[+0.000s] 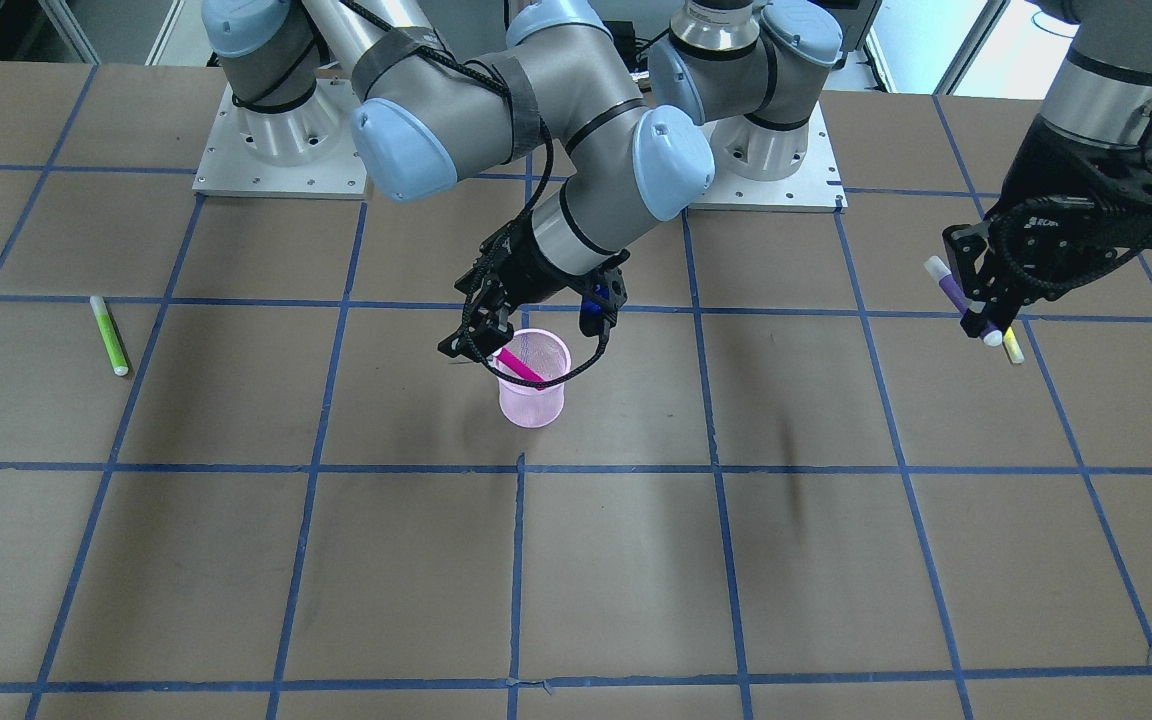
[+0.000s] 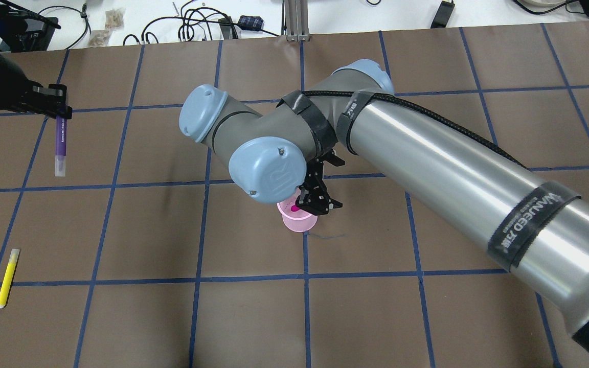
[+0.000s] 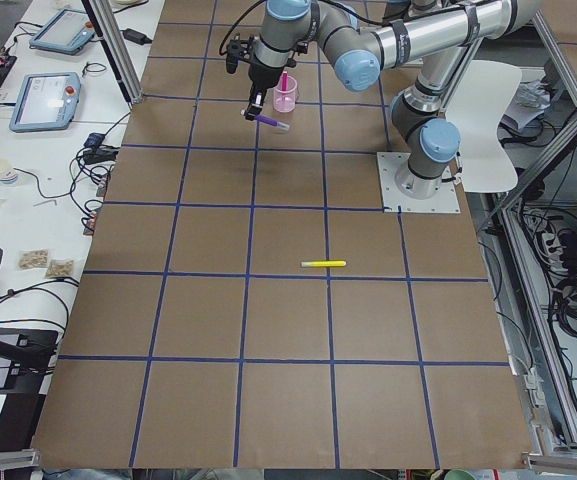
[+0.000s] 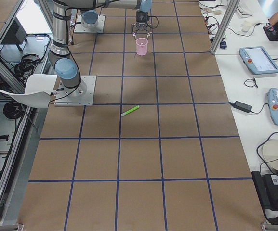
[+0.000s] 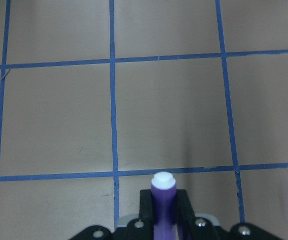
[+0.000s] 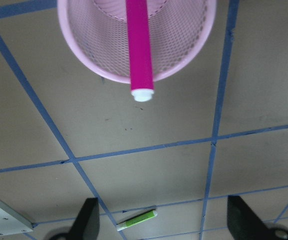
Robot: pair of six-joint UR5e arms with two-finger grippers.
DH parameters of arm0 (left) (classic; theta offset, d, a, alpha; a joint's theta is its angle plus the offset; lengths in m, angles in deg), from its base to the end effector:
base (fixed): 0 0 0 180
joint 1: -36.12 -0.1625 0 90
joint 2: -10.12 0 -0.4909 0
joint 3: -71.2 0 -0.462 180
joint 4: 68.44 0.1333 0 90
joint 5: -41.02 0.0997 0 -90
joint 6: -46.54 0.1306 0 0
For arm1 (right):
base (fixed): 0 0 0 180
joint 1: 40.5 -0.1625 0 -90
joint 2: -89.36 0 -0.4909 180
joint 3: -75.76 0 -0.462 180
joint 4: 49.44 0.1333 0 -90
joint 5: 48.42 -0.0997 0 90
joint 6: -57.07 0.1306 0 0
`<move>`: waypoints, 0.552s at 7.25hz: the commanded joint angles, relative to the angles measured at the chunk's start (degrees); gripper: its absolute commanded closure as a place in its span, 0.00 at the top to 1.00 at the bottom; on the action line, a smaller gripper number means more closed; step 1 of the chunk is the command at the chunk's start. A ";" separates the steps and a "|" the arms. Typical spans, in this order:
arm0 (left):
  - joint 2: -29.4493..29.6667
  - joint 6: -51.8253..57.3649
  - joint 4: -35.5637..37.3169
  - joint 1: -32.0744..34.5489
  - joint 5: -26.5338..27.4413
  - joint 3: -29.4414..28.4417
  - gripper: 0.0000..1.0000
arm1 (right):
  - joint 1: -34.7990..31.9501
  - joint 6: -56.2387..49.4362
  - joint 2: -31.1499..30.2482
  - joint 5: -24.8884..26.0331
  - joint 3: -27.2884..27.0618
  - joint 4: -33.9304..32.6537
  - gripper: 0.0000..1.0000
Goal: Insert purple and pink pens into pink cup
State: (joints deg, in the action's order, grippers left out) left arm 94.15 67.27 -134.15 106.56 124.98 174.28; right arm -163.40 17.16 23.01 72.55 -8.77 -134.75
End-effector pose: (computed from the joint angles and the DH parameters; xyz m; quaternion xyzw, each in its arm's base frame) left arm 0.0426 -0.5590 0.4989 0.0180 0.9873 -0.1580 0.0025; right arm 0.4271 -0.5386 0.3261 0.6032 -0.7288 -0.2067 0.2495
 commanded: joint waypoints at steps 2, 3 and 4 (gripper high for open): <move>0.87 -11.77 0.75 8.51 -0.20 0.19 0.00 | 15.61 2.80 -9.09 -14.56 1.22 -0.04 1.00; 2.10 -22.63 4.76 16.14 0.06 0.28 0.00 | 22.55 4.47 -12.63 -17.06 -0.36 0.48 1.00; 3.41 -24.66 7.50 21.52 5.90 1.50 0.00 | 28.19 6.58 -15.53 -19.61 -0.98 0.23 1.00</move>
State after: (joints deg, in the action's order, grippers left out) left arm 96.11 48.66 -130.06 120.92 126.52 174.84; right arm -142.66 21.34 11.50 56.69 -8.75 -134.50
